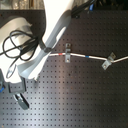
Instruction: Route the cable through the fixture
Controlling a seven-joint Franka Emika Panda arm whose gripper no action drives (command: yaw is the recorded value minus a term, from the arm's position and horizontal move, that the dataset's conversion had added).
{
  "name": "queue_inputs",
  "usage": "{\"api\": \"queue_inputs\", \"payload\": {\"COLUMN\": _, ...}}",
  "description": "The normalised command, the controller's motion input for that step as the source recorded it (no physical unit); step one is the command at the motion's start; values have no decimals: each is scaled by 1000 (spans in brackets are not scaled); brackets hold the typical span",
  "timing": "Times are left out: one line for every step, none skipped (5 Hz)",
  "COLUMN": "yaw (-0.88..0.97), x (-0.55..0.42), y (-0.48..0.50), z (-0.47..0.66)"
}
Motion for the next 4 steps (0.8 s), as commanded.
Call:
{"api": "queue_inputs", "payload": {"yaw": 0, "x": 2, "y": -10, "z": 22}}
{"api": "queue_inputs", "payload": {"yaw": 0, "x": 339, "y": -358, "z": -71}}
{"api": "queue_inputs", "payload": {"yaw": 0, "x": 347, "y": -186, "z": -29}}
{"api": "queue_inputs", "payload": {"yaw": 0, "x": 195, "y": -97, "z": -3}}
